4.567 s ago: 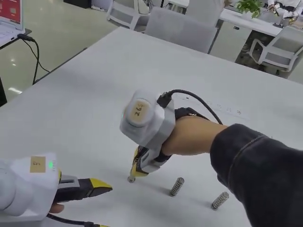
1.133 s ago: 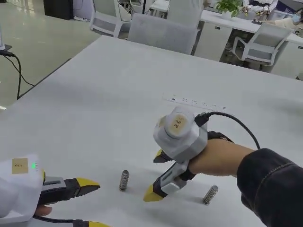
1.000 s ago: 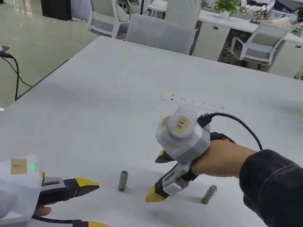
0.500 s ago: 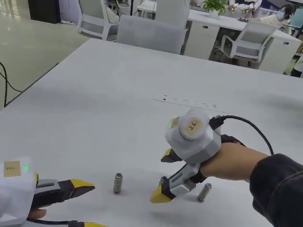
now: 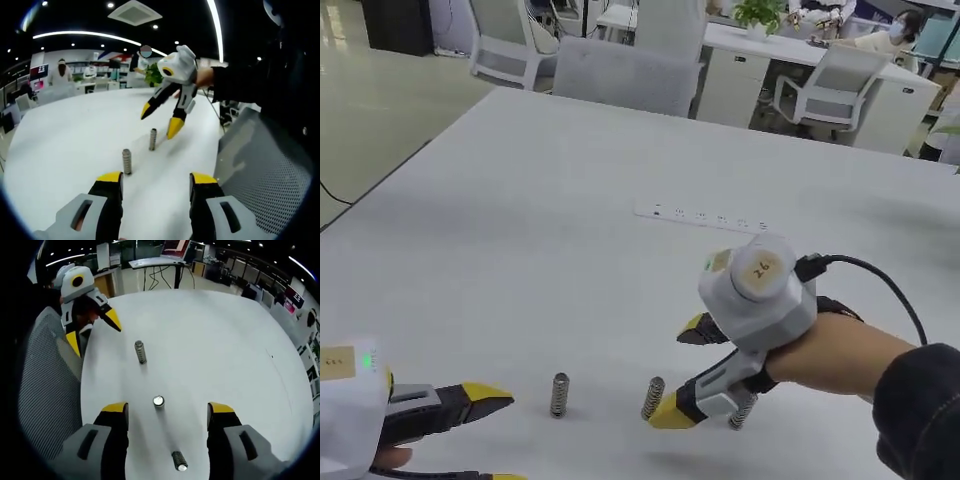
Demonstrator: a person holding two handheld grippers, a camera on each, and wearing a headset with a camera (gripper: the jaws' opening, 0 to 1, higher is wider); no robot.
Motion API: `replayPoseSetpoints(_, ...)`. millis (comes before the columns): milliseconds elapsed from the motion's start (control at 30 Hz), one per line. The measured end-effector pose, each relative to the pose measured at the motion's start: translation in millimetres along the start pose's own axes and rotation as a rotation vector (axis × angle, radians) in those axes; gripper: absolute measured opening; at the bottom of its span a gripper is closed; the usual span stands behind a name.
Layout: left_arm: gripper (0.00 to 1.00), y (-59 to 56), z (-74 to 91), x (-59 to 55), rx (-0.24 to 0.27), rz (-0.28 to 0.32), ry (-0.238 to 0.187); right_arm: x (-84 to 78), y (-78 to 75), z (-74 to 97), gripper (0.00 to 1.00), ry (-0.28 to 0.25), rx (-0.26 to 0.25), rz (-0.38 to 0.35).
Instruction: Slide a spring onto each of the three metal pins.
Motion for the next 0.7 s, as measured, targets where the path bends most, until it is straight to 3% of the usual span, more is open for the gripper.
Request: replayPoseSetpoints(700, 0.49, 2.3, -4.9, 4.3, -0.004, -0.012, 0.01, -31.3, -11.4, 25.7, 0.63, -0.093, -0.095, -0.124)
Point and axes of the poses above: the centre of the closed fingertips' face, and the gripper's own axes: z roughly backward along the fingers, y roughly to its left, x roughly out of its top, the point moved 9 cm from there along z, roughly backward along the fingers, and after that the axes turned 4 degrees about -y, right-handed, at the moved point
